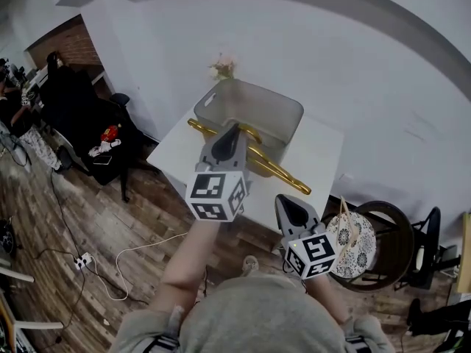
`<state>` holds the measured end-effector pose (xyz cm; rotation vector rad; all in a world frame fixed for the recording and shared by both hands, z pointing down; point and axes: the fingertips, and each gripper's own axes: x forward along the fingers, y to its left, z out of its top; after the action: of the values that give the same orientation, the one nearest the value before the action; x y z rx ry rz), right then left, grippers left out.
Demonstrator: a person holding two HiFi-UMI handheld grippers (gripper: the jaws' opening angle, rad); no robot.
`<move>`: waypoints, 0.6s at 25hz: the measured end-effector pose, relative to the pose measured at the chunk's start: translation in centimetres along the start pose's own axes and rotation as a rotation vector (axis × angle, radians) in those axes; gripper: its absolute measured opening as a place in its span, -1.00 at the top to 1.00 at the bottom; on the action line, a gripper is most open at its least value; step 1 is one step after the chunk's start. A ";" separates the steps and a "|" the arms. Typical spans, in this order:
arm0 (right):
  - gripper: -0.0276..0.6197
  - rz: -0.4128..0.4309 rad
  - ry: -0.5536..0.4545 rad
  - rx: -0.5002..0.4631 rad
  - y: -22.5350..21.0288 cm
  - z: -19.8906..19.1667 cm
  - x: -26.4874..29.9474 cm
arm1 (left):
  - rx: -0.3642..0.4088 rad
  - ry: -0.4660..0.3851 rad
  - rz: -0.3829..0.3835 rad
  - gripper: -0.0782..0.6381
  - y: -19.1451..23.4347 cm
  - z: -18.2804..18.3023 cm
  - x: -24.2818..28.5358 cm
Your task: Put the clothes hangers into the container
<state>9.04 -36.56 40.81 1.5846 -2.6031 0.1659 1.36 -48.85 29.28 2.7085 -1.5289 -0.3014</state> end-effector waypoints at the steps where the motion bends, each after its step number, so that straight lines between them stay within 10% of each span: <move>1: 0.92 0.002 0.002 0.001 -0.4 0.0 0.5 | -0.003 0.000 0.000 0.72 0.2 0.0 0.8; 15: 0.92 0.028 0.016 0.007 -5.4 -0.1 6.2 | -0.060 0.002 0.017 0.72 3.0 -1.7 9.2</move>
<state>11.02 -44.50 42.03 1.5428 -2.6173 0.1893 3.77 -58.34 29.82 2.6483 -1.5157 -0.3389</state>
